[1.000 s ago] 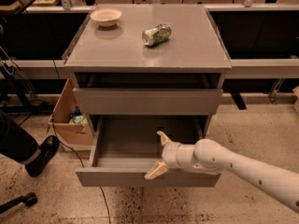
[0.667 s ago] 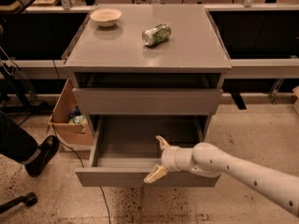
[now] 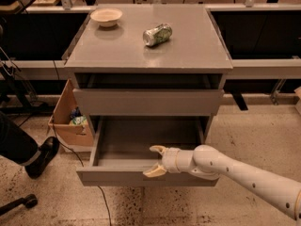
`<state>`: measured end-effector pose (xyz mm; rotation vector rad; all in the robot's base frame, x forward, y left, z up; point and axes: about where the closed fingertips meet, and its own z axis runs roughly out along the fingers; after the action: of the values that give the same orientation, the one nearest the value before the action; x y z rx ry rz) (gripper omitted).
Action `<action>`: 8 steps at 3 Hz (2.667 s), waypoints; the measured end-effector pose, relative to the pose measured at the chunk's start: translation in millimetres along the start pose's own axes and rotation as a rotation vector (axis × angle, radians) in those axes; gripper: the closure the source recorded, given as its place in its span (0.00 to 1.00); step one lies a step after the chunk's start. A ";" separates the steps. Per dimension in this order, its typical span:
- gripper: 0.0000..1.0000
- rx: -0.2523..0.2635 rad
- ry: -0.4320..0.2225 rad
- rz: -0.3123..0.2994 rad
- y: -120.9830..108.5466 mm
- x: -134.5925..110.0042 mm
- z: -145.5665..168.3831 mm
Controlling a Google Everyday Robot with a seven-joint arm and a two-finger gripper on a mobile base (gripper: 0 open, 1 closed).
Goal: Close middle drawer
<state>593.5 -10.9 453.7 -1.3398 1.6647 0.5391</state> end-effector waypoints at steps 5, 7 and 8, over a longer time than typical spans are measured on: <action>1.00 0.039 -0.081 -0.108 1.3 -39.9 -35.8; 1.00 0.041 -0.063 -0.105 2.1 -38.4 -34.3; 1.00 0.089 -0.016 -0.052 -2.2 3.6 -27.0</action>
Offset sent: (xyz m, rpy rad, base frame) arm 0.0449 -0.0080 0.0630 0.0065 -0.1521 -0.0489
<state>585.4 -34.7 464.5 -1.3063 1.6178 0.4392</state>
